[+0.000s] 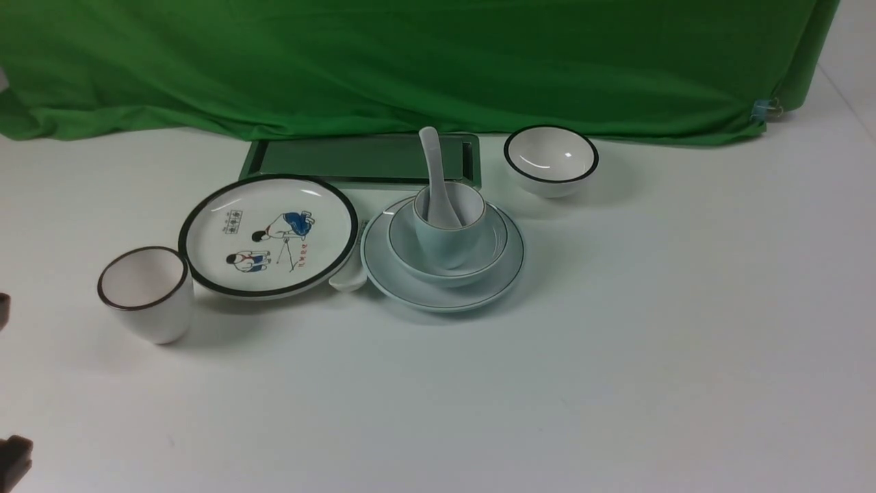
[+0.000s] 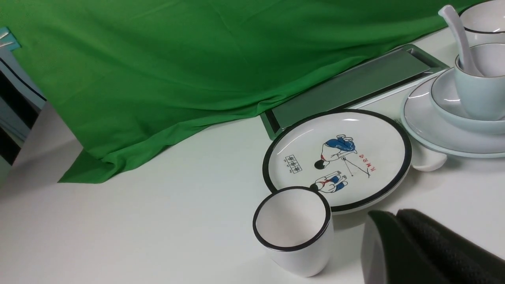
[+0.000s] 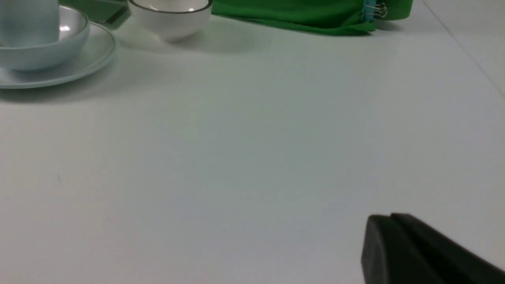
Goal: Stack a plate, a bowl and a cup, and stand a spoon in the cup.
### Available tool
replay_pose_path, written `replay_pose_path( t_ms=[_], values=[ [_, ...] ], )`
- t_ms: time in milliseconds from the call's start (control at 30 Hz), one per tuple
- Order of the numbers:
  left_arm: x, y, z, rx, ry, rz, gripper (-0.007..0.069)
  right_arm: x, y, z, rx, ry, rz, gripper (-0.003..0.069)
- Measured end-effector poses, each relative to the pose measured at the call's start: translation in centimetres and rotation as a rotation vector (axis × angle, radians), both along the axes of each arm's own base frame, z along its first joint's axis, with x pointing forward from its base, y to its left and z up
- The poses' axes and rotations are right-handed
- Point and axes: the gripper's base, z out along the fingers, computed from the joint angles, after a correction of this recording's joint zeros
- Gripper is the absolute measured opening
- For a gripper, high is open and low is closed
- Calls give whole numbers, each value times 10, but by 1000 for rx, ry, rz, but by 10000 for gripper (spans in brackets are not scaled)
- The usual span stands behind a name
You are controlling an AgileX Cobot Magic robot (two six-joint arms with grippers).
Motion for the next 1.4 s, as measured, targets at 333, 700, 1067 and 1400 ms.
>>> replay_pose_path(
  t_ms=[333, 700, 1067, 1400],
  values=[
    [0, 0, 0, 0, 0, 0, -31, 0, 0, 0, 0, 1, 0, 62],
    [-25, 1, -78, -105, -217, 2, -30, 0, 0, 0, 0, 4, 0, 99],
    [-31, 6, -115, -387, -29, 153, -29, 0, 0, 0, -1, 1, 0, 123],
    [-31, 6, -115, -352, -30, 148, -29, 0, 0, 0, -1, 1, 0, 124]
  ],
)
